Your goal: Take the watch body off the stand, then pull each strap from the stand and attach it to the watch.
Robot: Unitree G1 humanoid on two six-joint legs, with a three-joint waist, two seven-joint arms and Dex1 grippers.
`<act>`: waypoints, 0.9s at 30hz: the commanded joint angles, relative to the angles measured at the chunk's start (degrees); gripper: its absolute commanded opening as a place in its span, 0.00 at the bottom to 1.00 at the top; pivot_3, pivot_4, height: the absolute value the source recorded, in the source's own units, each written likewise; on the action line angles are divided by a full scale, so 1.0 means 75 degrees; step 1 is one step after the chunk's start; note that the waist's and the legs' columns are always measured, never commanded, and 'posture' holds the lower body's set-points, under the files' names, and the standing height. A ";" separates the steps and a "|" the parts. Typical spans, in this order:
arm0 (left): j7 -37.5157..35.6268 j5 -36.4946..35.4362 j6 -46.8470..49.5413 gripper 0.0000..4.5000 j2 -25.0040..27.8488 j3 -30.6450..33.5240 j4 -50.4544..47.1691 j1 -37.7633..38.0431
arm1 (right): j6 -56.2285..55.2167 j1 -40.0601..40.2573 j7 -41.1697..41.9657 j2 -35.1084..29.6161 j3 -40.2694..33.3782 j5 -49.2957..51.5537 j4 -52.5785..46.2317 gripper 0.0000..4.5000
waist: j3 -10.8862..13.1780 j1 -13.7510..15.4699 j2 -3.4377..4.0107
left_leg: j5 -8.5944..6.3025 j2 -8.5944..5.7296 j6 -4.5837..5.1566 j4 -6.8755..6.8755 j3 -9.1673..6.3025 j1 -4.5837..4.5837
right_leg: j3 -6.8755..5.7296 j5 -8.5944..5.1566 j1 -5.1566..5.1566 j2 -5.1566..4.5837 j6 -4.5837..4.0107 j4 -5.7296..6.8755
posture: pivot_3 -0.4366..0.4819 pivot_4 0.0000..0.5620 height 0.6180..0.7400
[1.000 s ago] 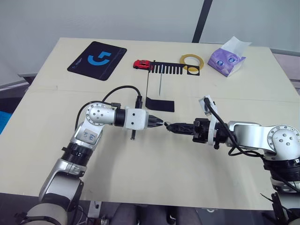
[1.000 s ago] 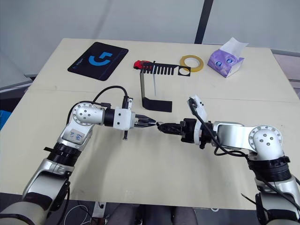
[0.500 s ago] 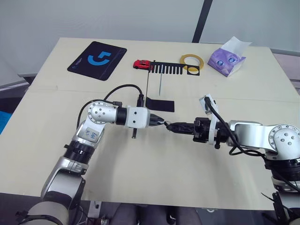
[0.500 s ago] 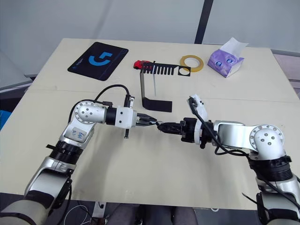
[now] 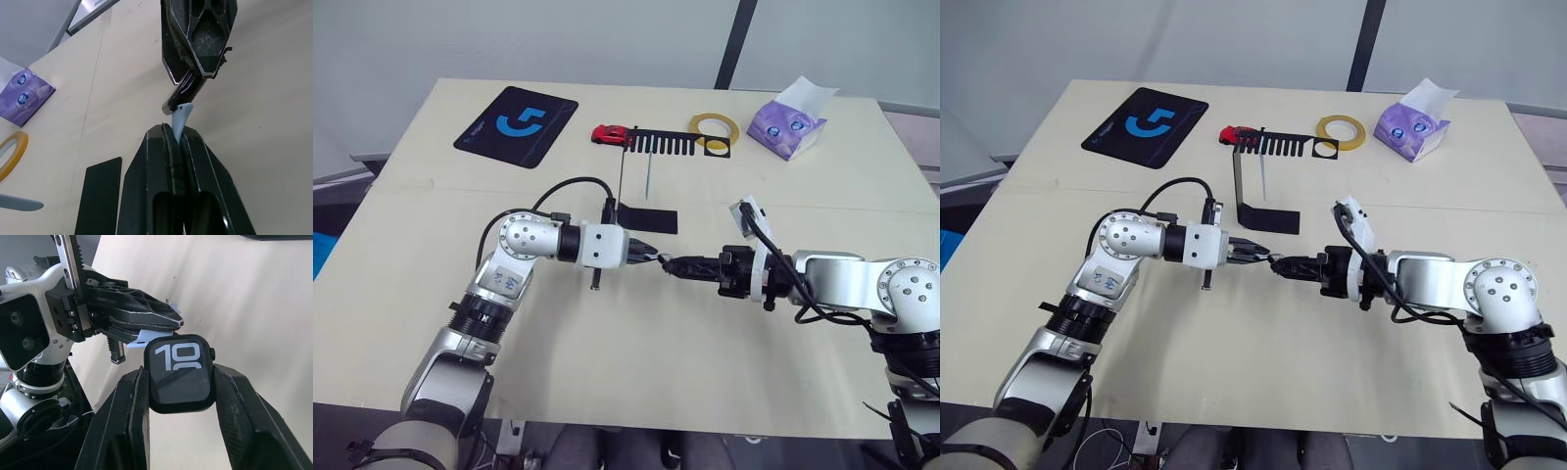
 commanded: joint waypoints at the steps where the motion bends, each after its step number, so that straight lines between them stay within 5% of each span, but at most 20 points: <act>1: 0.0107 0.0044 0.0082 0.00 -0.0035 -0.0047 -0.0252 -0.0088 | -0.0101 -0.0182 0.0076 -0.0068 -0.0002 0.0194 -0.0341 0.33 | 0.0000 0.0000 0.0000 | 0.0000 0.0000 0.0000 0.0000 0.0000 0.0000 | 0.0000 0.0000 0.0000 0.0000 0.0000 0.0000 | 0.48 0.27 0.98; 27: 0.0259 0.0351 0.0148 0.00 -0.0049 -0.0198 -0.0204 -0.0101 | -0.0265 -0.0379 -0.0178 -0.0046 0.0169 0.0146 -0.0546 0.33 | 0.0000 0.0001 0.0000 | 0.0000 0.0000 0.0000 0.0000 -0.0002 -0.0002 | -0.0002 0.0000 -0.0001 -0.0001 0.0000 0.0000 | 0.48 0.27 0.98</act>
